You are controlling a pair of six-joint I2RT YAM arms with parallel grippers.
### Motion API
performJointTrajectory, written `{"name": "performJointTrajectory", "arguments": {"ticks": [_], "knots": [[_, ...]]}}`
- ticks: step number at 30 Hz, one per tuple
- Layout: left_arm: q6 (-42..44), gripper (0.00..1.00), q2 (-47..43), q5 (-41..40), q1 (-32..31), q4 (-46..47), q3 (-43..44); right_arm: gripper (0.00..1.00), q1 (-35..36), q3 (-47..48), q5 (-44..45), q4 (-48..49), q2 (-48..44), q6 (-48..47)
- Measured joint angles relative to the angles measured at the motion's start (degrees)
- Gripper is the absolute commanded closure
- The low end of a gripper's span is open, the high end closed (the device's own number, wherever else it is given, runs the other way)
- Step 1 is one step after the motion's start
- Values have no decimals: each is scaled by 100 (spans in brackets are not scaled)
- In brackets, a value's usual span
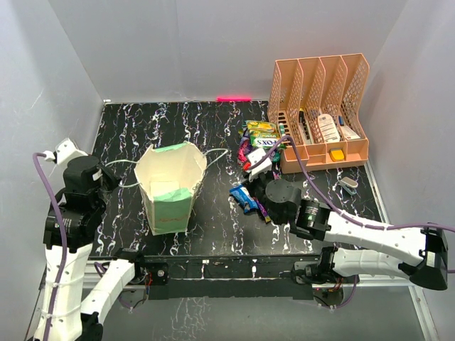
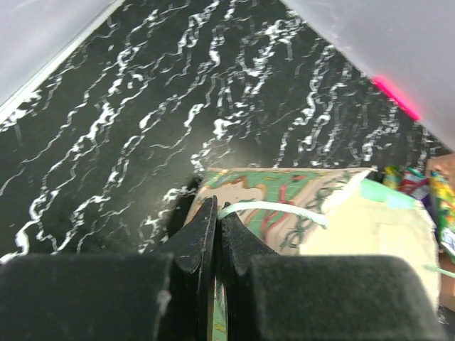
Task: Take the snacks out of the paper bag
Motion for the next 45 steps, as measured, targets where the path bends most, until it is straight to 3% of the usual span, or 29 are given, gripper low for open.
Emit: {"name": "performJointTrajectory", "arguments": {"ticks": [8,14,17,22,31,41,45], "knots": [[-136,90,-415,-702,0,-374,-343,93,-111,39,-166,-96,-44,254],[-354,83,-688,-1141,0,-636,-358,93,-595,-120,-555,-210,107,636],[-466,70,-800,-1285,0,-750,-413,93,-863,-343,-863,-254,341,857],[-619,41,-890,-1421,0,-918,-411,93,-1036,-531,-1233,-461,1104,1027],[-702,4,-1287,-1233,0,-973,-9,93,-1091,-531,-1386,-728,1735,1130],[-439,2,-1401,-767,-44,-647,461,92,-1108,-778,-1340,-608,1888,1294],[-352,2,-1375,-634,-68,-599,551,86,-1123,-817,-1316,-514,2039,1296]]}}
